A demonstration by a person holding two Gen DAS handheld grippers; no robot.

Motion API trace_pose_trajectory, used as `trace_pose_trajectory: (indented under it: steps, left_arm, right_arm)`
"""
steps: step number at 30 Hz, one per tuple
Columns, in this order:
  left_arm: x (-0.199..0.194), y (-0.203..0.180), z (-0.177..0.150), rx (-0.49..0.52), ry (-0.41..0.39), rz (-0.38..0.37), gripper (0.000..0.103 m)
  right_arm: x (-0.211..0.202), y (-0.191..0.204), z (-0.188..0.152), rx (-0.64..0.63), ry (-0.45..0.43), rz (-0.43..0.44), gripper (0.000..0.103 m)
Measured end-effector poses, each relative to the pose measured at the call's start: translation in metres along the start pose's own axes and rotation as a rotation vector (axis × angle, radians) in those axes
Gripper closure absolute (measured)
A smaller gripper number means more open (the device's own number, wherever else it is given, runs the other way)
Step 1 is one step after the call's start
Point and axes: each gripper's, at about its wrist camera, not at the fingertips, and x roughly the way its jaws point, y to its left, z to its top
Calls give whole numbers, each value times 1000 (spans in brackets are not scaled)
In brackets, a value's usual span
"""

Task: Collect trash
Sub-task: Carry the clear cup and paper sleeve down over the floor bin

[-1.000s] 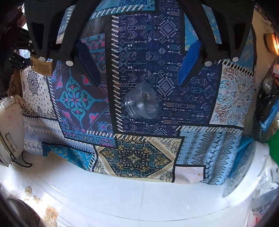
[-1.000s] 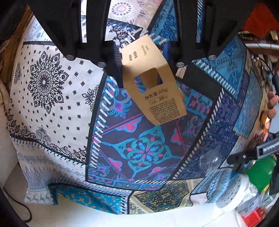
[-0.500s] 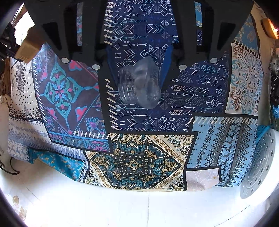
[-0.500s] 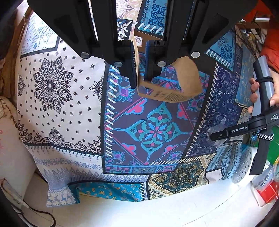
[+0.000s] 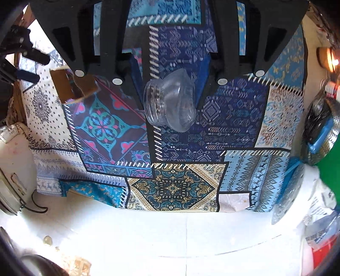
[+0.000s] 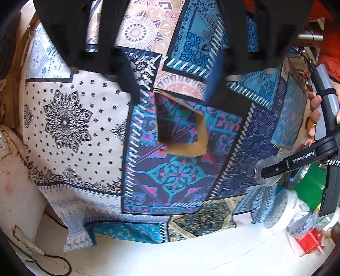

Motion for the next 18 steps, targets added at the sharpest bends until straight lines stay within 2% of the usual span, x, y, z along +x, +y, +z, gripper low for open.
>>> trace_pose_trajectory:
  steps: [1, 6, 9, 11, 14, 16, 18]
  left_arm:
    - [-6, 0, -5, -10, -2, 2, 58]
    - [-38, -6, -37, -55, -17, 21, 58]
    - [-54, -10, -61, -98, -31, 53, 58]
    - [-62, -12, -77, -135, -32, 58, 58]
    - [-67, -18, -95, -169, -23, 79, 58]
    - [-70, -23, -104, -181, -11, 100, 58]
    - [-74, -27, -111, -192, -5, 107, 58]
  right_arm:
    - [1, 2, -2, -24, -10, 3, 19]
    - [34, 13, 3, -142, 29, -16, 19]
    - [54, 16, 10, -163, 48, 24, 19]
    - [65, 18, 15, -182, 47, 6, 19]
    - [73, 18, 20, -198, 33, -50, 30]
    - [74, 15, 23, -188, 42, -29, 49]
    - [71, 9, 24, -176, 36, 1, 51]
